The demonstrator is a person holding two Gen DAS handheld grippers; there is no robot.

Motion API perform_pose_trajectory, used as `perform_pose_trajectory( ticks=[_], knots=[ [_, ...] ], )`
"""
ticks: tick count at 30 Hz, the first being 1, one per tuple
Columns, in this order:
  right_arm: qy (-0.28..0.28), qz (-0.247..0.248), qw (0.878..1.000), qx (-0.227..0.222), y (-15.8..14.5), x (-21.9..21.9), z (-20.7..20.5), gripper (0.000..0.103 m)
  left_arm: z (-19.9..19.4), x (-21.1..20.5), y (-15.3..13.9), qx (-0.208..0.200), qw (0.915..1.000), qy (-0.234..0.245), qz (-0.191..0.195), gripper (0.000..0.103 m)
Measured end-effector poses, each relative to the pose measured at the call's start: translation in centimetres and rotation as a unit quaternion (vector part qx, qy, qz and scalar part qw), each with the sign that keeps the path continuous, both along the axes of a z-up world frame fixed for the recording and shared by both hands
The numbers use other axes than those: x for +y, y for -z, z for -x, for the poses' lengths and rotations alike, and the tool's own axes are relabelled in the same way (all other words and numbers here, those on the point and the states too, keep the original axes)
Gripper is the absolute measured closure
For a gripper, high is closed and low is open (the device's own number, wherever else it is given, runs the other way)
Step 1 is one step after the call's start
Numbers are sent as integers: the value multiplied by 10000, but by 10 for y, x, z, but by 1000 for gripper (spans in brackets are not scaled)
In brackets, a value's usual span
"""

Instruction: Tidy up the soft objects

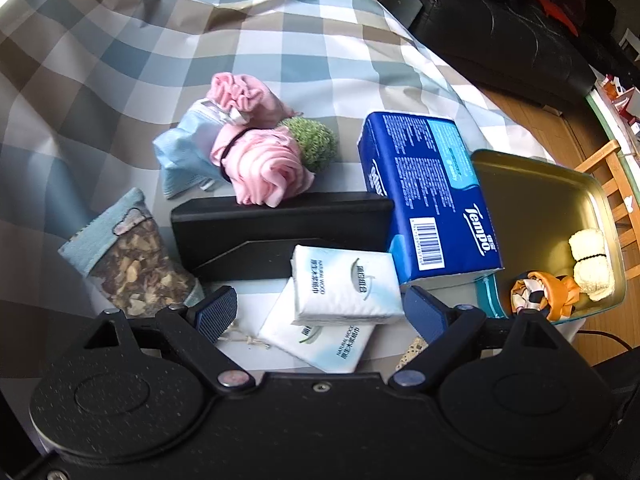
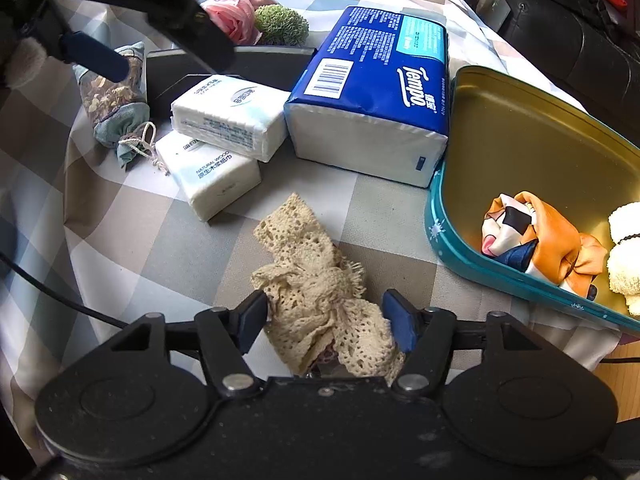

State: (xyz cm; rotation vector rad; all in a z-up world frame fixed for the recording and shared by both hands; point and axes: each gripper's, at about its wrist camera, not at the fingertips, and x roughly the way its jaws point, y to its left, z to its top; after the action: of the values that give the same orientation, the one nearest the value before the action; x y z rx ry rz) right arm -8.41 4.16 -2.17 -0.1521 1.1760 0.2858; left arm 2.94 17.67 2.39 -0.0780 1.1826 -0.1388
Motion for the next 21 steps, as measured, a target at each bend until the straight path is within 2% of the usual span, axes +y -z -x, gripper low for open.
perform_pose_trajectory(
  ticks=[4,8,14,18,21],
  knots=[
    [-37,93,9999,-50,3,3,3,34,-1,-11,6,48,9998,145,-137,15],
    [-105,105,9999,-68,5,8,4,25,-4,-17,12,100,9995,185,-247,15],
    [10,-1,10000,46,11,6,-1,23,-8,-25,19,160,9988,233,-398,15],
    [-70,-71,9999,89,14,8,-3,10,-12,-30,25,231,9983,274,-464,15],
    [-130,-23,9999,30,15,12,0,7,-15,-33,30,291,9979,247,-516,15]
  ],
)
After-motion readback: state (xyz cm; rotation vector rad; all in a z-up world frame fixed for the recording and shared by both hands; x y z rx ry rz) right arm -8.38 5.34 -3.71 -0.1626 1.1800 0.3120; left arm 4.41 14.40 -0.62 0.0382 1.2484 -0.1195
